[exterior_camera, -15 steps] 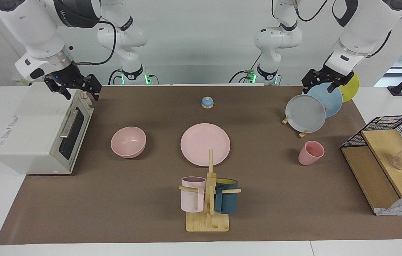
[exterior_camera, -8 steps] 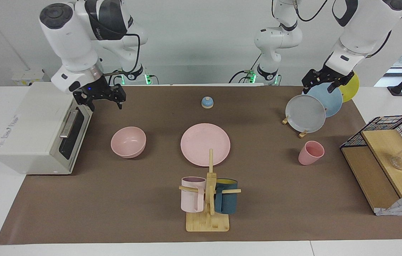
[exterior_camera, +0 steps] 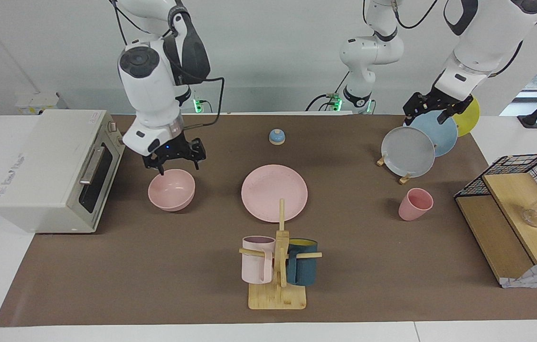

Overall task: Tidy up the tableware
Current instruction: 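Reach the right gripper down to grasp the pink bowl's rim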

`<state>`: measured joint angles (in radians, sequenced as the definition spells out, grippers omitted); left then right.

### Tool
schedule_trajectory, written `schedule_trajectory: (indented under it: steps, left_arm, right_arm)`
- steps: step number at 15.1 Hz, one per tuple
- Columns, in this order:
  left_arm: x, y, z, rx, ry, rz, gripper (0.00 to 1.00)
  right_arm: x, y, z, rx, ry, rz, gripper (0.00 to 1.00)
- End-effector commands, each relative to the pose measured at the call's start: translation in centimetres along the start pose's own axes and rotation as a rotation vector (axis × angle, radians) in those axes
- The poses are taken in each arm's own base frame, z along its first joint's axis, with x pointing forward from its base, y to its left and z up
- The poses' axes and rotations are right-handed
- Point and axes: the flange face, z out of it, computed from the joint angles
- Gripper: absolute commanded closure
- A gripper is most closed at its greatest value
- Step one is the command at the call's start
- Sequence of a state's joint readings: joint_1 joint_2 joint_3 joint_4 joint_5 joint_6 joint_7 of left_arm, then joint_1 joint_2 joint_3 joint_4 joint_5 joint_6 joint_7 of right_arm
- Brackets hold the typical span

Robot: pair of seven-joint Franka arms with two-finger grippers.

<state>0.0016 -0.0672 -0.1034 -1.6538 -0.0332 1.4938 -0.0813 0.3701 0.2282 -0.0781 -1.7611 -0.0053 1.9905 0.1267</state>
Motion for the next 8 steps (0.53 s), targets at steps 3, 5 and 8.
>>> schedule_trajectory:
  steps: [3,5,8]
  left_arm:
    - [-0.3,-0.1,-0.1,-0.011,0.009,-0.009,0.0]
    - [-0.3,-0.1,-0.1,-0.01,0.008,-0.009,0.0]
    - [-0.3,-0.1,-0.1,-0.01,0.008,-0.009,0.0]
  right_arm:
    - [-2.7,0.7,4.2,0.014,-0.013,0.044,0.0]
    - [-3.5,1.9,5.3,0.014,-0.016,0.096,0.0]
    - [-4.9,2.6,6.9,0.016,-0.025,0.12,0.0]
